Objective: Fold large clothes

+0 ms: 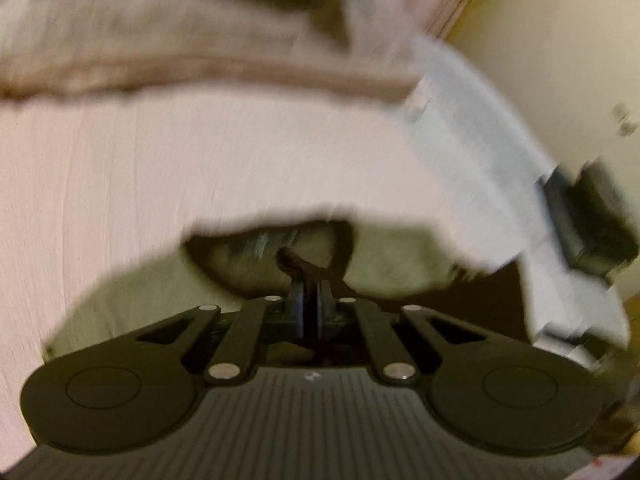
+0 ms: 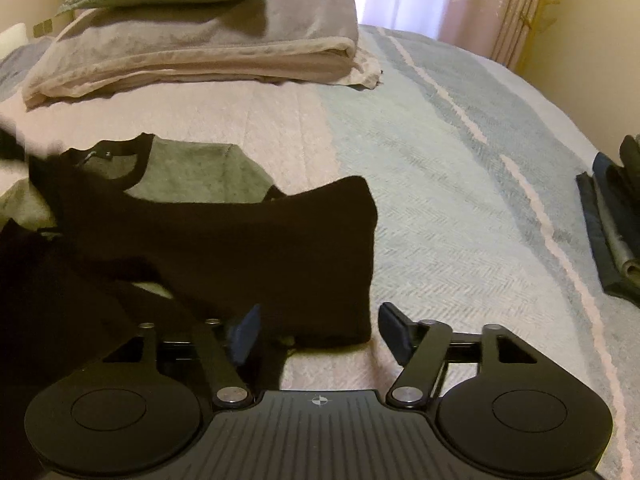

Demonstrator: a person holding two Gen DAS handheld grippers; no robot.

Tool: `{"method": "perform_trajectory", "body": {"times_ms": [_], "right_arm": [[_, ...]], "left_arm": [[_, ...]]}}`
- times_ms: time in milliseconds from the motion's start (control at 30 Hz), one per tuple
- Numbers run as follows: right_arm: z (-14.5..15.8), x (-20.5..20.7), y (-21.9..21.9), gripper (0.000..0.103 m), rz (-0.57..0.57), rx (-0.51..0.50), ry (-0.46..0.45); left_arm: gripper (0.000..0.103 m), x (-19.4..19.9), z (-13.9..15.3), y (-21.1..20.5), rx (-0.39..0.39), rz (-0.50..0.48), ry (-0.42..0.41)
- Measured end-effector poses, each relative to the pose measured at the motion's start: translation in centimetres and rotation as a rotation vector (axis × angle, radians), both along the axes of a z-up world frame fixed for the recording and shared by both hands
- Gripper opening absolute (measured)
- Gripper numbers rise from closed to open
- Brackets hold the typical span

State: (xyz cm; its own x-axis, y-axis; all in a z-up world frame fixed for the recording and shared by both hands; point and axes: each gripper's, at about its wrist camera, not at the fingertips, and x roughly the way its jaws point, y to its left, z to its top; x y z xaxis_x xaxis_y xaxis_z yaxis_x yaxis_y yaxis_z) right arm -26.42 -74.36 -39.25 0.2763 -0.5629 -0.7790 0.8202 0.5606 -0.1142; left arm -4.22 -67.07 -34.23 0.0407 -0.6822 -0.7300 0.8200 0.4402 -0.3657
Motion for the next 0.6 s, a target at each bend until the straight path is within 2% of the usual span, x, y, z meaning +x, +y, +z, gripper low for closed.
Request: {"method": "perform_trajectory", "body": {"times_ms": [67, 133, 200, 333, 467, 533, 600], "right_arm": [[-0.3, 0.2, 0.0, 0.065, 0.0, 0.011, -0.003], [-0.7, 0.6, -0.1, 0.065, 0.0, 0.02, -0.018], [-1.4, 1.4, -0.3, 0.065, 0.014, 0.02, -0.012], [-2.7, 2.8, -0.7, 0.065, 0.038, 0.015, 0.006], [-3.3, 3.1, -1.4, 0.065, 0.035, -0.021, 0.036], [-3.1, 2.5, -1.9, 0.065, -0.014, -0.072, 0.073], [-3.1, 1.5, -2.4, 0.065, -0.068, -0.051, 0.057]], "left_arm": [[0.003, 1.9, 2.4, 0.8, -0.058, 0.062, -0.028], [0.003, 4.2, 3.1, 1.9, -0.048, 0.122, -0.05], [0.003, 5.8, 2.4, 2.9, 0.013, 0.141, -0.078], [0.003, 6.5, -0.4, 4.9, 0.137, 0.136, -0.06], [0.003, 6.3, -1.7, 6.8, 0.164, 0.132, -0.035], [0.003, 6.2, -1.7, 7.7, 0.16, 0.141, -0.037], [0.003, 6.0, -2.6, 8.1, 0.188, 0.128, -0.013]]}}
